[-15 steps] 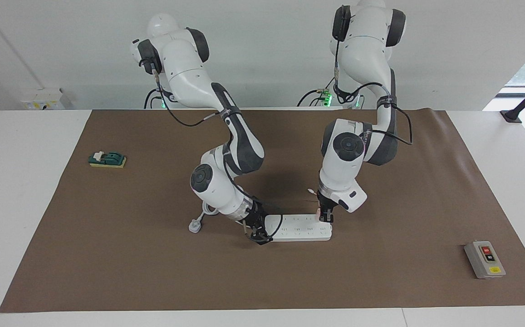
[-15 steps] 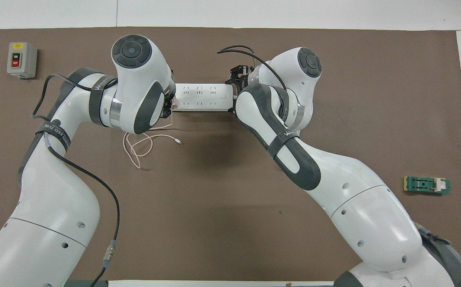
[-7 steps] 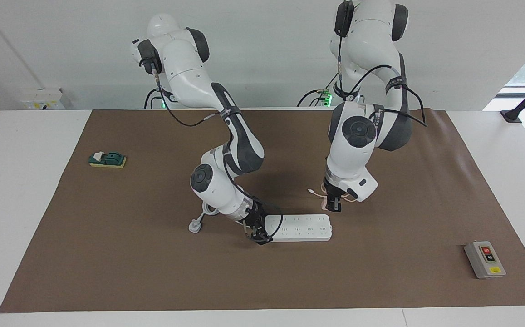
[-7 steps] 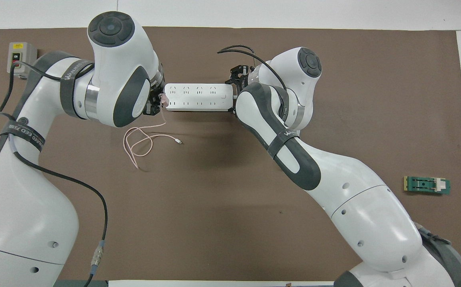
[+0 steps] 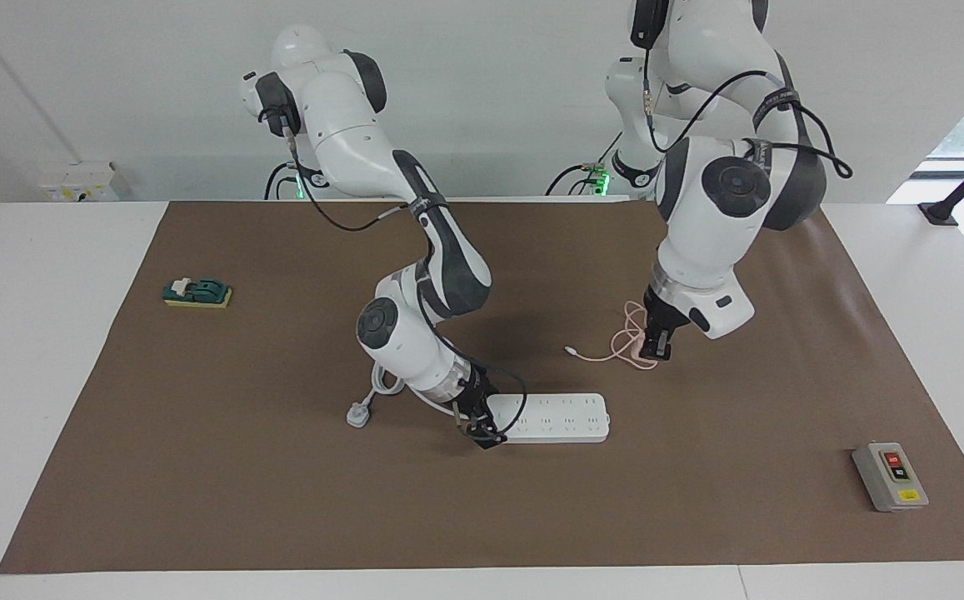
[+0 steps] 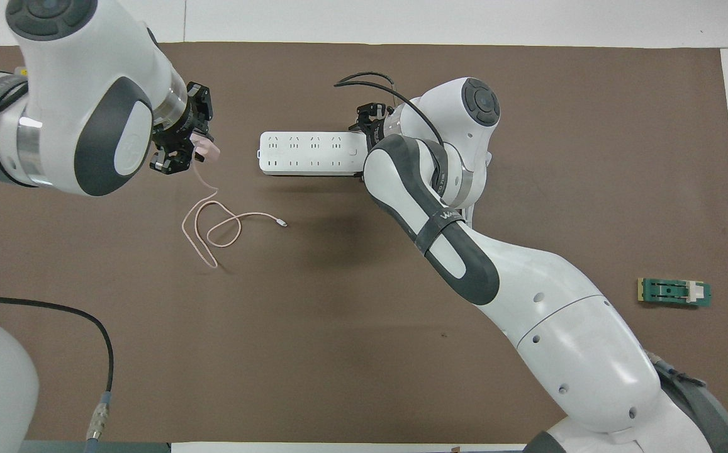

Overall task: Unplug charger and place it aside
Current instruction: 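Pull the pink charger out of the strip with the left gripper, then set down the charger with the left gripper while the right gripper withdraws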

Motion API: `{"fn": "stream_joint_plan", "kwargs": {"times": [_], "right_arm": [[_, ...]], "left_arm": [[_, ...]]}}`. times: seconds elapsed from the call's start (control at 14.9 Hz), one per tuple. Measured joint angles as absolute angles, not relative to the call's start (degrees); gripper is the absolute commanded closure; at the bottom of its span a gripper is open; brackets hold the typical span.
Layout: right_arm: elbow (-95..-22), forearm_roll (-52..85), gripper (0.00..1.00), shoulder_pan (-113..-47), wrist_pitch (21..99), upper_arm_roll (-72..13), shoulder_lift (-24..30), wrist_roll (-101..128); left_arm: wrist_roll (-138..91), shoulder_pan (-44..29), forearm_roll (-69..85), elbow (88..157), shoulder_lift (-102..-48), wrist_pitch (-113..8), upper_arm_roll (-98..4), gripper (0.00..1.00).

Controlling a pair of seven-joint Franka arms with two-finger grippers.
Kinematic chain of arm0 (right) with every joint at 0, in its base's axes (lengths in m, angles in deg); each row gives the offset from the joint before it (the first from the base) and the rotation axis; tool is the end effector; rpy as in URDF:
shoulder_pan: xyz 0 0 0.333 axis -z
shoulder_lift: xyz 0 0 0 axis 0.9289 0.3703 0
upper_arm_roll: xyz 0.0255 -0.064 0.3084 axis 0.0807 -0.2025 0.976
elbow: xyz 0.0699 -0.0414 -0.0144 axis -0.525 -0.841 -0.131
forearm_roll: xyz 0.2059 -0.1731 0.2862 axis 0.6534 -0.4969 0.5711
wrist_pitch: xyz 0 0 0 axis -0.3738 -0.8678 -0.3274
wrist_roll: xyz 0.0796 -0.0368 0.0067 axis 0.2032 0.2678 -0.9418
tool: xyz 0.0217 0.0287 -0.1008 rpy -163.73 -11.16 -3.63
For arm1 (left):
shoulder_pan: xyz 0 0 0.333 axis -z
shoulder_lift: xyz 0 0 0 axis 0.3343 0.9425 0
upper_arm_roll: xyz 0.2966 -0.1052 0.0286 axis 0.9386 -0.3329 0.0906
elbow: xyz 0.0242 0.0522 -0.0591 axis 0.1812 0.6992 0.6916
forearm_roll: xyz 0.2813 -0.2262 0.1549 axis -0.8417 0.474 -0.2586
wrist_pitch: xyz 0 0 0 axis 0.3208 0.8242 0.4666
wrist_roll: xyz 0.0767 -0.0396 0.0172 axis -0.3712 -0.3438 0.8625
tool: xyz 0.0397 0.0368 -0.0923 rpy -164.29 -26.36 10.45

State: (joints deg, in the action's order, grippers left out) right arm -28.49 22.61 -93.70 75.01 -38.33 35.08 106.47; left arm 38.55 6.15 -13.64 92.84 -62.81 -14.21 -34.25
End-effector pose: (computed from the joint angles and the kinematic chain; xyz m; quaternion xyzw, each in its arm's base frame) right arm 0.6969 0.3296 0.2747 -0.7256 0.6354 0.1433 0.2221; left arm 0.6402 -0.2075 0.4966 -0.8612 -0.5083 0.0015 0.0077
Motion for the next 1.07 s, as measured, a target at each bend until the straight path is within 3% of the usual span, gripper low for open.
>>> {"fn": "stream_joint_plan", "kwargs": {"times": [0.4,0.8,1.07], "right_arm": [[-31.11,22.54,0.00,-93.36,74.96,-38.72,30.16,106.48],[-35.04,22.03,0.00,-93.09,74.42,-40.61,22.76,106.39],[-34.95,13.27,0.00,-92.67,64.95,-42.76,18.33,96.62]], "left_arm": [[4.80,0.08,-13.64,96.34,-67.16,-11.77,-34.08,1.00],[-27.71,-7.72,-13.64,111.51,-77.43,-11.72,-33.93,1.00],[-38.54,-11.78,-13.63,124.56,-82.80,-21.67,-33.91,1.00]]}}
